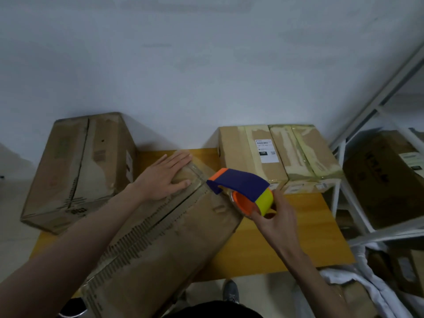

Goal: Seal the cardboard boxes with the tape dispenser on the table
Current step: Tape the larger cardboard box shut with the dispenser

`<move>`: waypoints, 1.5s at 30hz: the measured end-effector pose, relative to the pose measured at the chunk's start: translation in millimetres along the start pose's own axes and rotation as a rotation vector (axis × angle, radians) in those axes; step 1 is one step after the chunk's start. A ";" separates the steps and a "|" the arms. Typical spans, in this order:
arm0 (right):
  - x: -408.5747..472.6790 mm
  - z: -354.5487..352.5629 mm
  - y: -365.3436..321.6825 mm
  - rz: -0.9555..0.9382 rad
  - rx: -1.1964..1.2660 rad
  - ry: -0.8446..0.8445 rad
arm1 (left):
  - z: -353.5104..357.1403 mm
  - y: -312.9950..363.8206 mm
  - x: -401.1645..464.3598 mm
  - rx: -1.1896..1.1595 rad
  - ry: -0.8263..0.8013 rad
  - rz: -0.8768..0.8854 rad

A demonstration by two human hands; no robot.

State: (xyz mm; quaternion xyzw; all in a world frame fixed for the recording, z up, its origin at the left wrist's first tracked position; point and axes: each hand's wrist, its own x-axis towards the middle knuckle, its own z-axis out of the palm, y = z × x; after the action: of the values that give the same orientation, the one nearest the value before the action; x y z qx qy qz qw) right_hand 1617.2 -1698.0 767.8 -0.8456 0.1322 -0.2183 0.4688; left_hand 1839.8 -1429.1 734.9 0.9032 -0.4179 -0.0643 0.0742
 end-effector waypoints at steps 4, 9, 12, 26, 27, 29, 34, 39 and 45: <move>-6.5 5.9 -1.8 0.012 0.029 0.008 | 1.4 5.1 -7.0 0.023 0.027 0.004; -11.1 5.8 -2.5 -0.012 0.016 -0.016 | -5.2 11.3 -6.5 0.054 -0.036 0.020; -11.1 7.1 1.2 -0.015 -0.039 -0.029 | -5.1 17.1 -5.6 0.115 -0.017 0.039; 11.0 16.6 -2.4 0.013 0.034 -0.091 | 10.5 50.8 6.7 0.019 -0.011 -0.004; 16.5 17.1 -6.6 0.004 0.040 -0.104 | 11.0 49.3 9.5 0.022 -0.002 -0.012; 22.8 16.2 -9.5 -0.025 0.048 -0.146 | 13.9 49.1 12.3 0.022 0.013 -0.016; 10.3 -25.9 15.3 -0.151 0.028 -0.079 | 16.4 51.8 11.9 0.007 0.033 -0.017; -12.6 -46.9 36.8 -0.186 -0.014 -0.133 | 15.9 54.9 10.4 -0.004 0.023 -0.019; -8.0 -43.2 37.5 -0.203 -0.036 -0.109 | 11.2 55.4 11.4 0.030 -0.011 0.019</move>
State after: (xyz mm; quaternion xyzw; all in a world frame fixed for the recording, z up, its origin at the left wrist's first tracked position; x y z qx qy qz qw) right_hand 1588.2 -1746.1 754.1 -0.8734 0.0240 -0.2162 0.4356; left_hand 1803.8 -1474.1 733.8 0.8997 -0.4280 -0.0624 0.0590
